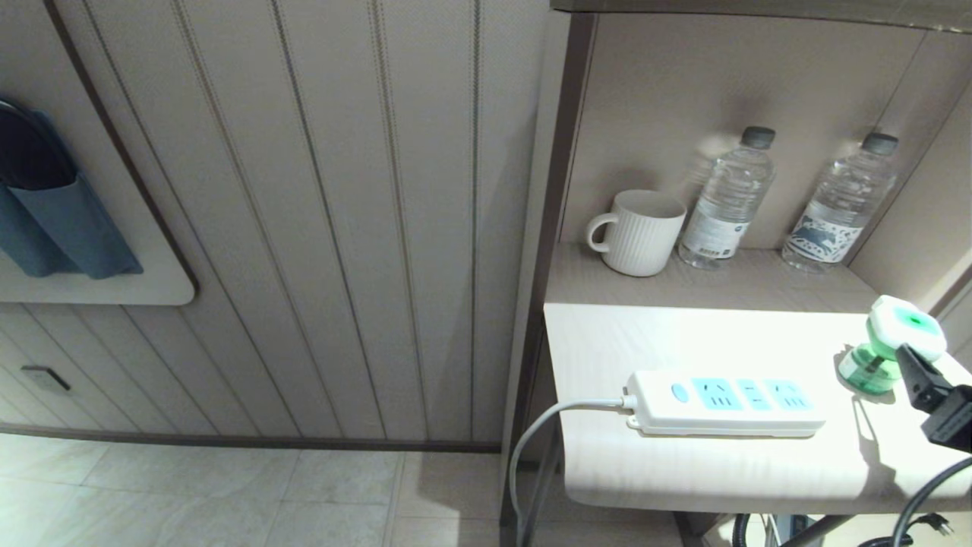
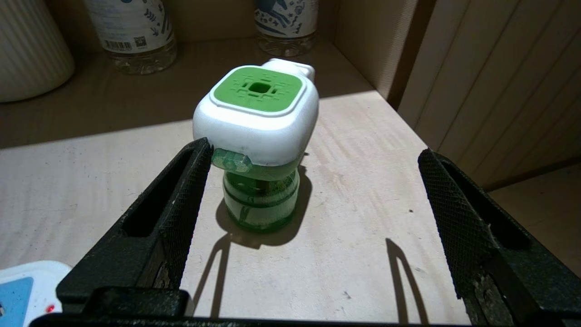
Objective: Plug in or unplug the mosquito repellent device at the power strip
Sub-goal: Pick up the mosquito repellent liquid
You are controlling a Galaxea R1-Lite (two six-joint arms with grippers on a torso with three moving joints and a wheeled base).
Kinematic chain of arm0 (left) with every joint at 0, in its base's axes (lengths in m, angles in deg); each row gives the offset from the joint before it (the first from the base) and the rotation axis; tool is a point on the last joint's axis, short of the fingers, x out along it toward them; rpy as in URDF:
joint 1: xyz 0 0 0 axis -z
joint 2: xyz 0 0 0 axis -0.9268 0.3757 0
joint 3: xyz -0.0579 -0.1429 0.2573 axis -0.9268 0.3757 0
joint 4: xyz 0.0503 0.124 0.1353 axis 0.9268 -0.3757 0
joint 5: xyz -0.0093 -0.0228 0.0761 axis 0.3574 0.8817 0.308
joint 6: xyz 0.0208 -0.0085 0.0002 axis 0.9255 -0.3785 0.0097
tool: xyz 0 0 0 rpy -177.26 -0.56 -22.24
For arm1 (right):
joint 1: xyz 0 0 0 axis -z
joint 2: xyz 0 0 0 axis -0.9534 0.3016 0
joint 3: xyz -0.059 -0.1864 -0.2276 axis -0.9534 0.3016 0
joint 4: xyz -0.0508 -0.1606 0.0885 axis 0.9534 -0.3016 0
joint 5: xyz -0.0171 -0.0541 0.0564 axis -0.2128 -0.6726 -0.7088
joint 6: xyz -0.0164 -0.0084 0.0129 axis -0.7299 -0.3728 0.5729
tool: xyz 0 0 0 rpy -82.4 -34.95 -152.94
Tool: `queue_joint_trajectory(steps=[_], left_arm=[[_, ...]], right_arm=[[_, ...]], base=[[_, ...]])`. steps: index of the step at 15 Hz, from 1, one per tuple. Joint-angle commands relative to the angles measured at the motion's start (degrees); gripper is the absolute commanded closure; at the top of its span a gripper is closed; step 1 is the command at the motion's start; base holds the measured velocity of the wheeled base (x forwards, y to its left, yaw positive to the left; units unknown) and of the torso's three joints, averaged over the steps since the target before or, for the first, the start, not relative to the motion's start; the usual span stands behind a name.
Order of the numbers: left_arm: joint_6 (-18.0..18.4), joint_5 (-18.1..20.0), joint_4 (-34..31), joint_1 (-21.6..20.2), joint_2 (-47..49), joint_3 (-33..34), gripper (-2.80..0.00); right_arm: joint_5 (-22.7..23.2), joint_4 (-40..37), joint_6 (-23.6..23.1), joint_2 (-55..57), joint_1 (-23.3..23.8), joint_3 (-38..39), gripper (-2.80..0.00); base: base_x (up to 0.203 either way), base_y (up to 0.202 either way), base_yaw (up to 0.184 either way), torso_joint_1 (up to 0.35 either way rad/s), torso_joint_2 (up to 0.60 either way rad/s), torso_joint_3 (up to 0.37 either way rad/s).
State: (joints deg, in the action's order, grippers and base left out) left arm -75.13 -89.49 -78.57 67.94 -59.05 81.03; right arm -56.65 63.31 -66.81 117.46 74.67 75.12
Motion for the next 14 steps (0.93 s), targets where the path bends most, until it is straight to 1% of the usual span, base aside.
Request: queue_joint_trajectory(steps=[1, 9, 11, 14], left_arm=[[0.0, 0.0, 0.1, 0.0, 0.0, 0.0, 0.0], [-0.1, 0.0, 0.1, 0.0, 0.0, 0.0, 0.0], [0.0, 0.0, 0.1, 0.0, 0.0, 0.0, 0.0], [0.0, 0.0, 0.1, 0.0, 0.0, 0.0, 0.0]], right_arm=[[0.8, 2.2, 1.1, 5.9, 0.1, -0.8, -2.8], [1.0, 2.9, 1.2, 5.4, -0.1, -0.7, -2.8], [1.0, 2.5, 1.1, 2.9, -0.4, -0.3, -2.8], [1.1, 2.4, 1.2, 2.6, -0.4, -0.3, -2.8]], base=[[0.0, 0.0, 0.0, 0.0, 0.0, 0.0], [0.0, 0.0, 0.0, 0.0, 0.0, 0.0], [0.0, 0.0, 0.0, 0.0, 0.0, 0.0], [0.0, 0.0, 0.0, 0.0, 0.0, 0.0]])
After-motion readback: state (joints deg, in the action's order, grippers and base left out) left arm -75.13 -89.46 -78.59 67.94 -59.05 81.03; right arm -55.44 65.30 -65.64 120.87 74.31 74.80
